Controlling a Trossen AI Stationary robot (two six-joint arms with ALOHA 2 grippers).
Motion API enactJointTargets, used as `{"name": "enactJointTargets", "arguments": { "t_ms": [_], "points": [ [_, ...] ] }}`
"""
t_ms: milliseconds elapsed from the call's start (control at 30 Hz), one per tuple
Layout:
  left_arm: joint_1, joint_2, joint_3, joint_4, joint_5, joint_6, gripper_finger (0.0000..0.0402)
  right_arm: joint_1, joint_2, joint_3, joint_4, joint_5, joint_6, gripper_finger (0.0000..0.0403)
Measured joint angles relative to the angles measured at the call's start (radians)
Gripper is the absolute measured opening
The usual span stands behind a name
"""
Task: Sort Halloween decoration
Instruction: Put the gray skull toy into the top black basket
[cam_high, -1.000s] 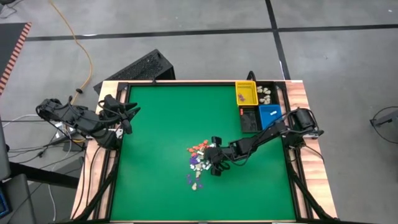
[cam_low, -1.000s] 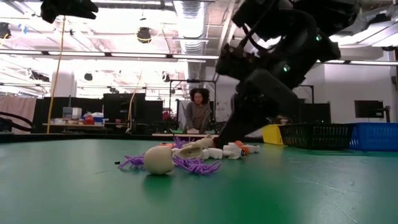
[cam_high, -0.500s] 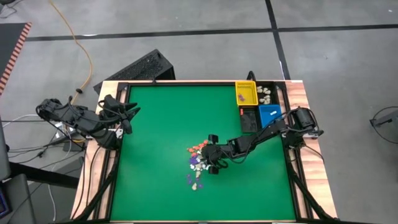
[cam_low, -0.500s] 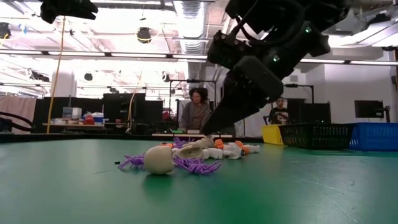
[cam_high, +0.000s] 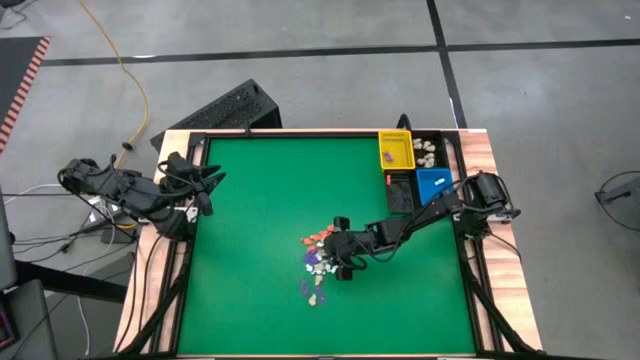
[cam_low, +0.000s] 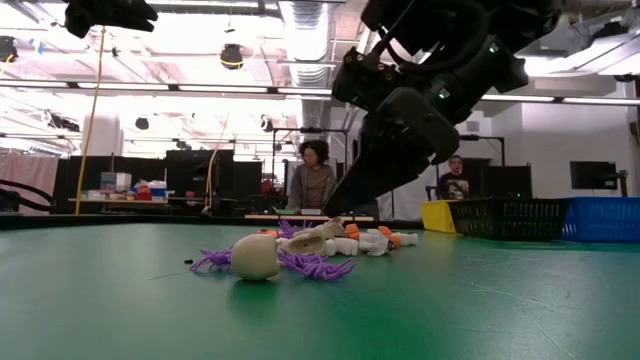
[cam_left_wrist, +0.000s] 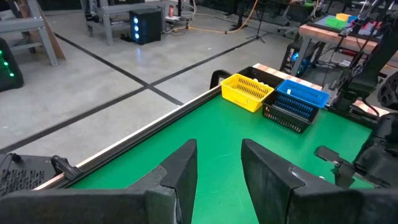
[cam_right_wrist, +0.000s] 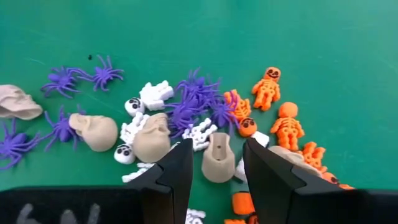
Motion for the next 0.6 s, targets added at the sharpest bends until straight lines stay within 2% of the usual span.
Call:
{"name": "enactJointTargets", "arguments": {
  "t_ms": [600],
  "points": [
    [0.000,0.000,0.000,-0.004,0.000,0.003,0.0114,0.006,0.064,0.002,0.041,0.008,0.004,0.0160]
  ]
}}
